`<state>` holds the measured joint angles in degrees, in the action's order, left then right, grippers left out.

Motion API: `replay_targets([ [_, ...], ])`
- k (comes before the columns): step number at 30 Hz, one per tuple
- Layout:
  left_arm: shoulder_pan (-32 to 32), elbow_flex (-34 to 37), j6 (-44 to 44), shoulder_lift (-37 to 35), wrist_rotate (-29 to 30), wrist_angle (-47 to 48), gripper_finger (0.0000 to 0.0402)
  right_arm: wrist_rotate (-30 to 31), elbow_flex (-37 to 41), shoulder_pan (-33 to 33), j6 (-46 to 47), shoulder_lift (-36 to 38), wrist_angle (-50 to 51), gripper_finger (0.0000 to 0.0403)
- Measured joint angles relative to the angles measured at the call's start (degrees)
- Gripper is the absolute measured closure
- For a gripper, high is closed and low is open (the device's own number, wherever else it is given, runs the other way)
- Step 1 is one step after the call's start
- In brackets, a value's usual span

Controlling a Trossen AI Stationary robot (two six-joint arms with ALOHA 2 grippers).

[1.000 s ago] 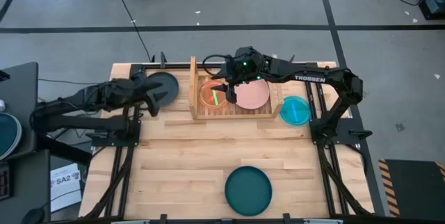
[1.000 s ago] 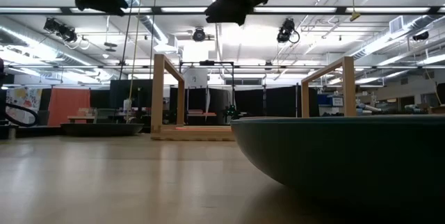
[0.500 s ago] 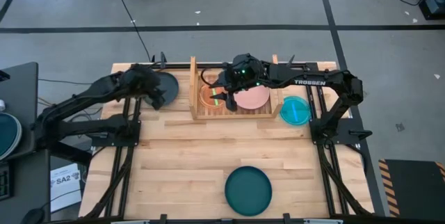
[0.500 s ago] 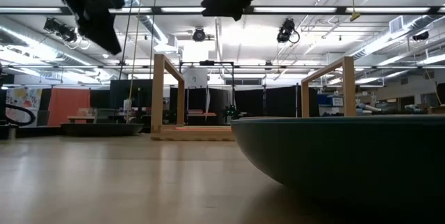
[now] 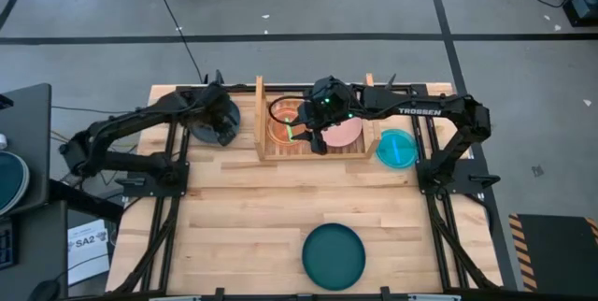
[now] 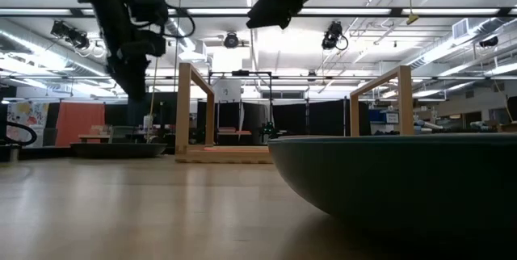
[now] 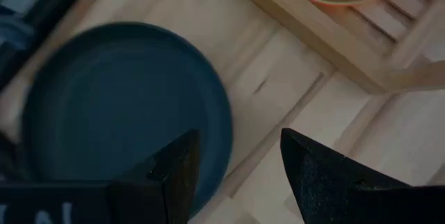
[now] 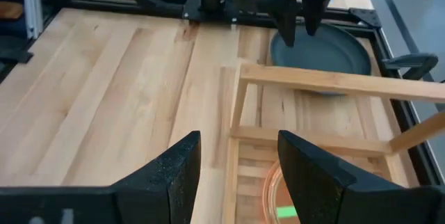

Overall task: Place and stack plates onto a shelf
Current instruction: Stack the top large black plate on top of the large pink plate on the shelf

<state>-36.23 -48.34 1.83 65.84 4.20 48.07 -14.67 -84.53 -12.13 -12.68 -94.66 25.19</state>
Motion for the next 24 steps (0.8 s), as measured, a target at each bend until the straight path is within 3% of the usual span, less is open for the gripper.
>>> replay_targets([
  [9, 0.02, 0.0, 0.19, 9.66, -1.0, -5.26, 0.0196, 0.0, -0.02, 0.94, -1.03, 2.84, 4.45, 0.0206],
  [24, -0.11, 0.01, 2.03, 19.12, -0.88, -8.81, 0.0196, 0.21, -0.02, 2.6, -1.06, 4.9, 9.7, 0.0204],
])
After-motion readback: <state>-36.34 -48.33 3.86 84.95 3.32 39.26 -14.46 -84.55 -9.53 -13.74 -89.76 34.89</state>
